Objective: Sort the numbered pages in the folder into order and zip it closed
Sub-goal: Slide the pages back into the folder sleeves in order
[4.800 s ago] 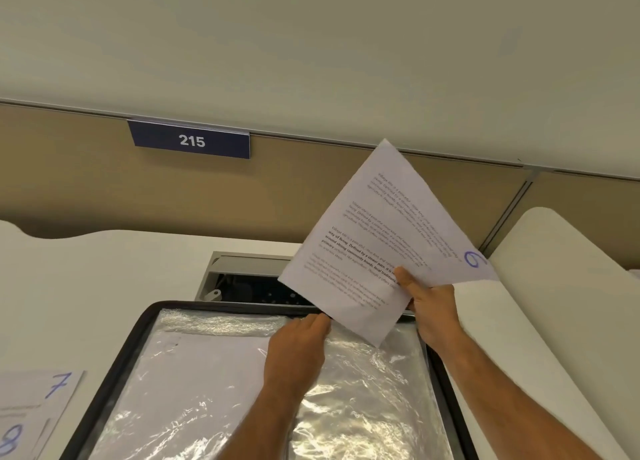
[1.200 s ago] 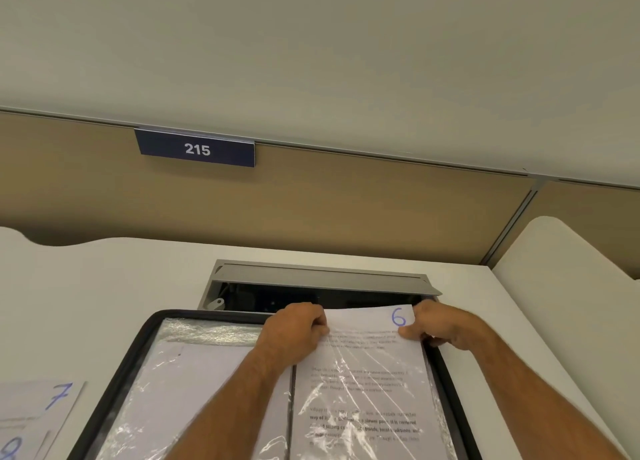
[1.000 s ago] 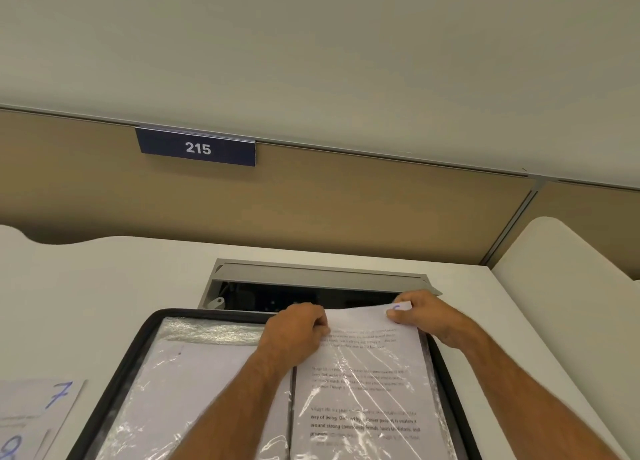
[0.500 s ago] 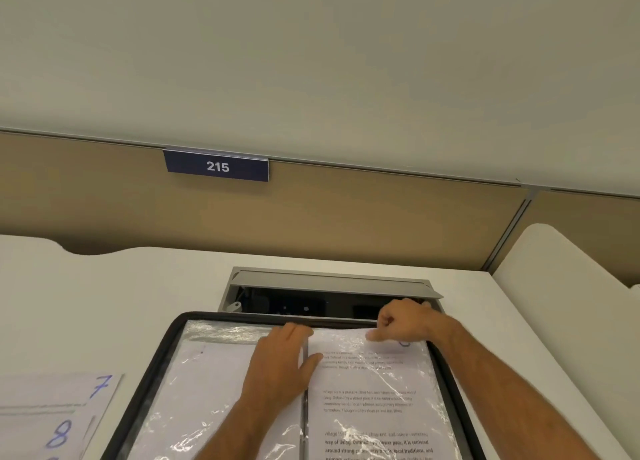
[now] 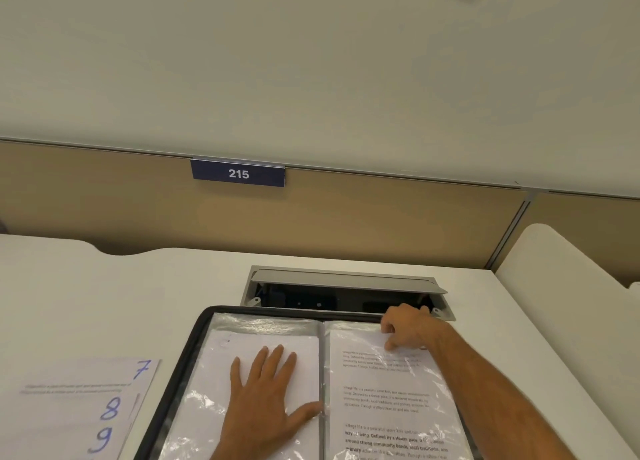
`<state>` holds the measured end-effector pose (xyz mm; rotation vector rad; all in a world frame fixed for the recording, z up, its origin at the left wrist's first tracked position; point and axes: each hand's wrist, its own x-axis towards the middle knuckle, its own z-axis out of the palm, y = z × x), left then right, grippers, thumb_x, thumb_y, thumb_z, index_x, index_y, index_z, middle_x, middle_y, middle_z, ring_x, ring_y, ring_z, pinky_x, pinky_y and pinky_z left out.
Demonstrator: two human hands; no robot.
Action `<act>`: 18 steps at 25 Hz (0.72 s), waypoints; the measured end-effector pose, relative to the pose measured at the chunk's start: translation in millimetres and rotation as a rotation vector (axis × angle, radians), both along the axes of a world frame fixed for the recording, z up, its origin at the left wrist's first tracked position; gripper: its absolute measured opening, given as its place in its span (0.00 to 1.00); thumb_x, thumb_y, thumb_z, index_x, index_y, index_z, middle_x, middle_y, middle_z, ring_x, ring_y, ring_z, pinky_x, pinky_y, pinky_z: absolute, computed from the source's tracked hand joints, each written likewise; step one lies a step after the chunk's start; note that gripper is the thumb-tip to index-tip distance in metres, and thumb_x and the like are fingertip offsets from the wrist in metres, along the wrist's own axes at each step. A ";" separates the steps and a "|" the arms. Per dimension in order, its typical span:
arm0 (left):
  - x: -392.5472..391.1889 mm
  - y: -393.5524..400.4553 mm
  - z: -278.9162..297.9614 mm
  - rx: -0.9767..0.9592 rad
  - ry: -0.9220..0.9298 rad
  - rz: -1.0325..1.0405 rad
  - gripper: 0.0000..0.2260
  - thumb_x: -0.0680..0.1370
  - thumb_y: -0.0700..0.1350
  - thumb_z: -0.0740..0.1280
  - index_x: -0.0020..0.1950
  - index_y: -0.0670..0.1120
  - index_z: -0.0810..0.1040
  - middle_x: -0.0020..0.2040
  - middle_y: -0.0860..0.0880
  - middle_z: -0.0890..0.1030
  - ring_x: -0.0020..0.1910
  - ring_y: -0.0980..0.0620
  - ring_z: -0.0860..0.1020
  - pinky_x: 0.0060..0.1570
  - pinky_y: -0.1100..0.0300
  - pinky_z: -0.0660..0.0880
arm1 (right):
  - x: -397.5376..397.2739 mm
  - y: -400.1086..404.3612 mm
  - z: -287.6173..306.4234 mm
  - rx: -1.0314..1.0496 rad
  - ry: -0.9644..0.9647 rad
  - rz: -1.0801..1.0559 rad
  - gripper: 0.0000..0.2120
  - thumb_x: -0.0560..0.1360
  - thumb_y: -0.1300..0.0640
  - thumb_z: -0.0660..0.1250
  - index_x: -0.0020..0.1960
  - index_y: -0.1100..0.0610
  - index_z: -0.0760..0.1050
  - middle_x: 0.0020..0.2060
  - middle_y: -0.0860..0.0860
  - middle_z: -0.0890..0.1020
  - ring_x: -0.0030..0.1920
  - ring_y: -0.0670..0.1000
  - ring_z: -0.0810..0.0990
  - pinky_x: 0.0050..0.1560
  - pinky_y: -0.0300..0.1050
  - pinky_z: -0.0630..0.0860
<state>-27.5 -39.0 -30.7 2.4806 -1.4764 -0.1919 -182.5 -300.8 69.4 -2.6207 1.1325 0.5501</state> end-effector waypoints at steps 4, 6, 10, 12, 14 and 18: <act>-2.7 4.3 0.2 0.034 0.018 -0.053 0.39 0.72 0.79 0.54 0.67 0.53 0.80 0.69 0.49 0.78 0.66 0.43 0.78 0.70 0.44 0.47 | 5.8 5.5 2.4 -0.015 0.019 0.003 0.05 0.76 0.53 0.68 0.45 0.47 0.72 0.50 0.49 0.80 0.56 0.51 0.76 0.73 0.63 0.57; -2.3 3.9 -1.8 0.035 -0.007 -0.060 0.39 0.72 0.78 0.55 0.68 0.53 0.79 0.69 0.49 0.77 0.67 0.43 0.77 0.70 0.43 0.48 | 7.9 9.6 1.0 0.008 -0.031 0.000 0.10 0.73 0.51 0.73 0.47 0.45 0.72 0.51 0.47 0.80 0.55 0.50 0.75 0.71 0.60 0.59; -1.3 3.7 -5.3 0.041 -0.003 -0.053 0.38 0.72 0.78 0.55 0.68 0.53 0.79 0.70 0.49 0.77 0.67 0.43 0.77 0.70 0.42 0.49 | 11.4 14.4 -2.8 -0.026 -0.058 -0.001 0.10 0.73 0.56 0.73 0.41 0.47 0.72 0.42 0.45 0.79 0.49 0.48 0.75 0.72 0.62 0.56; -1.5 3.4 -6.1 0.031 -0.014 -0.052 0.38 0.72 0.78 0.55 0.68 0.53 0.79 0.69 0.49 0.77 0.67 0.43 0.77 0.70 0.43 0.49 | 10.9 15.4 -0.9 -0.062 -0.032 -0.004 0.08 0.76 0.56 0.69 0.42 0.48 0.72 0.41 0.47 0.78 0.50 0.49 0.76 0.73 0.63 0.57; -0.5 3.7 -8.4 0.013 -0.030 -0.052 0.38 0.72 0.78 0.55 0.69 0.53 0.78 0.70 0.48 0.77 0.67 0.42 0.77 0.69 0.42 0.51 | 9.9 14.4 0.9 -0.101 -0.017 -0.007 0.03 0.78 0.55 0.66 0.46 0.49 0.73 0.42 0.48 0.78 0.51 0.51 0.76 0.72 0.64 0.58; 0.0 3.4 -12.7 0.003 -0.057 -0.055 0.37 0.73 0.77 0.55 0.69 0.53 0.78 0.71 0.48 0.76 0.68 0.42 0.76 0.68 0.41 0.55 | 6.2 12.5 -0.9 -0.110 0.016 -0.007 0.02 0.77 0.55 0.68 0.49 0.50 0.77 0.48 0.49 0.82 0.54 0.51 0.77 0.72 0.64 0.56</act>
